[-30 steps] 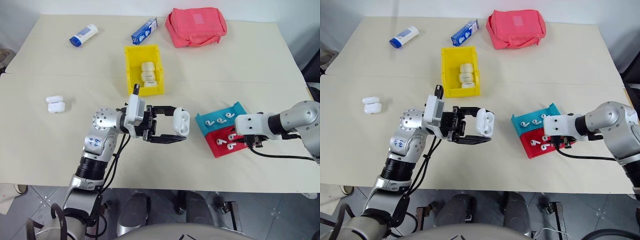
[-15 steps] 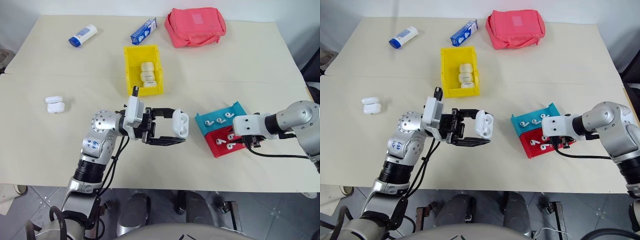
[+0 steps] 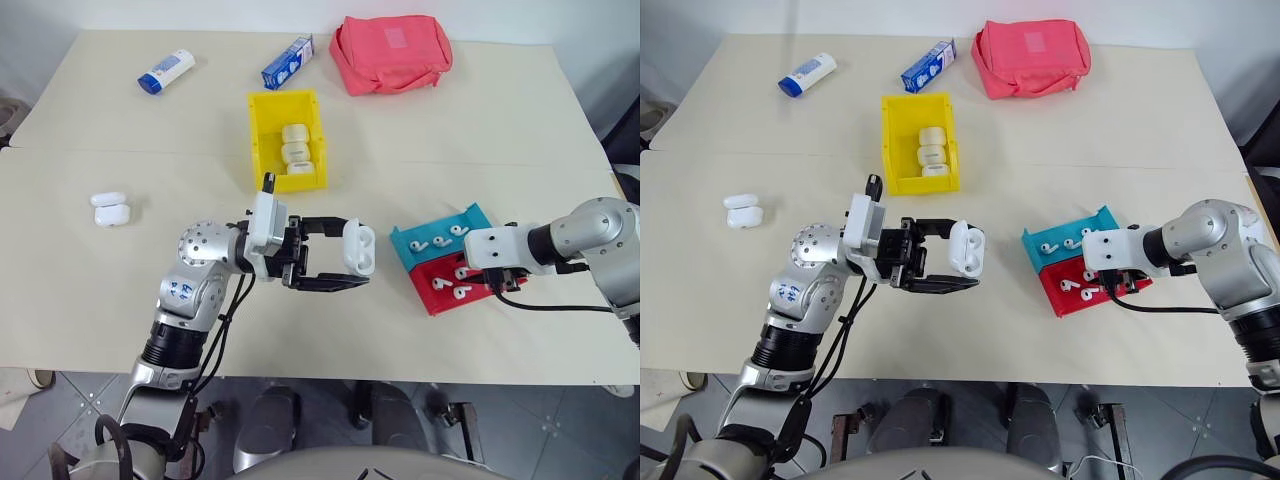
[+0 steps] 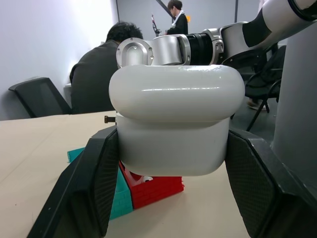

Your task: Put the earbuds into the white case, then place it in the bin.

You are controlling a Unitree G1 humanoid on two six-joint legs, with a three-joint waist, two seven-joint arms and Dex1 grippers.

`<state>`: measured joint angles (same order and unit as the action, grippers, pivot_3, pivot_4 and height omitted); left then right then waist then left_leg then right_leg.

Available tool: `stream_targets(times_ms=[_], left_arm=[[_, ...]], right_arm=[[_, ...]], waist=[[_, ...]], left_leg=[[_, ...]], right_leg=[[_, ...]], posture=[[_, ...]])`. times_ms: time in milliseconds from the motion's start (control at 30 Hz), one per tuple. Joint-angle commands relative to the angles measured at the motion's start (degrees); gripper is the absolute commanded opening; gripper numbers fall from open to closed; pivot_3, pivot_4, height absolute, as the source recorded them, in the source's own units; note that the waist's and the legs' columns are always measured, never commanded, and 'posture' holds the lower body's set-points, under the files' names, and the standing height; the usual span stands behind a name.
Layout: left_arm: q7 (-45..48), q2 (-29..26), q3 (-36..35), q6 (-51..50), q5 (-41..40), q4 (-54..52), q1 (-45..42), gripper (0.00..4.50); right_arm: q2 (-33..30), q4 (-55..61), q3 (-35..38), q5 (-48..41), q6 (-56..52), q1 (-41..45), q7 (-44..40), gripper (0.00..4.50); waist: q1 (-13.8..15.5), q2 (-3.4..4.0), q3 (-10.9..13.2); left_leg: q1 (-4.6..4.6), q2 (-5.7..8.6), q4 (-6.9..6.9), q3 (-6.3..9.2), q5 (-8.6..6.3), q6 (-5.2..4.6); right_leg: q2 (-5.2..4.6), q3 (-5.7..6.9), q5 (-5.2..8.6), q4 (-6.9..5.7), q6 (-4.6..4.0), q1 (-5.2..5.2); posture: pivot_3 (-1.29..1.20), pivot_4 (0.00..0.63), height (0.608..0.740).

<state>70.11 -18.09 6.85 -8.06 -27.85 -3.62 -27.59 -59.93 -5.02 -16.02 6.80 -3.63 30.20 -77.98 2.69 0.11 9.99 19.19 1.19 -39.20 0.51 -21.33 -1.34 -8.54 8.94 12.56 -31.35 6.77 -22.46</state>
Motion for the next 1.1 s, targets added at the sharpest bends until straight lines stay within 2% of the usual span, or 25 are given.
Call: stream_targets(times_ms=[33,133,200,467,567,700,867,1000,1100], left_arm=[[-0.5,-0.2,-0.6,0.8,-1.1,-1.8,0.3,2.79],[-0.6,-0.2,-0.7,1.0,-1.1,-1.6,0.3,2.79],[-0.6,-0.2,-0.7,1.1,-1.0,-1.5,0.3,2.79],[-0.9,-0.1,-0.6,1.8,-0.6,-0.5,0.1,2.79],[-1.0,0.2,-0.6,1.8,-0.8,0.1,-0.1,2.79],[-0.1,1.2,-0.8,1.5,-1.9,2.4,-1.3,2.79],[1.6,2.7,-1.0,1.0,-3.0,5.9,-3.9,2.79],[4.4,3.5,-0.5,1.4,-3.0,10.4,-6.5,2.79],[6.6,4.2,-0.4,1.6,-2.9,13.2,-8.0,2.79]], right_arm=[[0.5,0.1,0.2,-0.1,0.3,0.5,-0.8,1.72],[0.8,0.1,0.2,-0.2,0.2,0.7,-0.9,1.21],[1.0,0.1,0.3,-0.2,0.1,0.7,-1.0,0.61],[1.3,0.0,1.3,-0.4,-1.2,0.4,-0.2,0.56],[1.1,1.6,4.7,-3.4,-4.7,0.2,0.6,0.56],[1.0,9.2,14.1,-13.8,-14.7,-1.9,1.4,0.56],[4.0,19.5,25.4,-27.8,-25.4,-4.4,5.0,0.56],[8.5,26.6,31.1,-37.5,-33.0,-4.3,11.6,0.56],[12.0,29.8,32.2,-42.6,-36.5,-3.3,16.2,0.56]], waist=[[0.0,0.0,0.0],[0.0,0.0,0.0],[-0.1,0.0,0.0],[0.0,0.0,0.0],[0.0,0.0,0.0],[0.1,0.03,0.0],[0.3,0.02,0.0],[0.3,0.02,0.0],[0.3,0.02,0.0]], left_leg=[[0.0,0.0,0.0,0.0,0.0,0.0],[0.0,0.0,0.0,0.0,0.0,0.0],[0.0,0.0,0.0,0.0,0.0,0.0],[-0.01,0.0,0.0,0.0,0.0,0.0],[0.0,0.0,0.0,0.0,0.0,0.0],[0.01,0.0,0.0,0.01,0.0,0.0],[0.01,-0.03,-0.01,0.05,-0.01,0.02],[0.01,-0.02,-0.02,0.05,-0.02,0.02],[0.02,-0.03,-0.02,0.06,-0.01,0.02]], right_leg=[[0.0,0.0,0.0,0.0,0.0,0.0],[0.0,0.0,0.0,0.0,0.0,0.0],[0.0,0.0,0.0,0.0,0.0,0.0],[0.0,0.0,0.0,0.0,0.0,0.0],[0.0,0.0,0.0,0.0,0.0,0.0],[-0.01,0.0,0.0,0.0,-0.01,0.0],[-0.01,0.01,-0.02,0.02,-0.02,0.02],[-0.01,0.01,-0.02,0.01,-0.03,0.02],[-0.01,0.01,-0.03,0.01,-0.03,0.0]], posture=[[0.0,0.15,0.74],[0.0,0.15,0.74],[0.0,0.15,0.74],[0.0,0.15,0.74],[0.0,0.15,0.74],[0.0,0.15,0.74],[0.0,0.15,0.74],[0.0,0.15,0.74],[0.0,0.15,0.74]])
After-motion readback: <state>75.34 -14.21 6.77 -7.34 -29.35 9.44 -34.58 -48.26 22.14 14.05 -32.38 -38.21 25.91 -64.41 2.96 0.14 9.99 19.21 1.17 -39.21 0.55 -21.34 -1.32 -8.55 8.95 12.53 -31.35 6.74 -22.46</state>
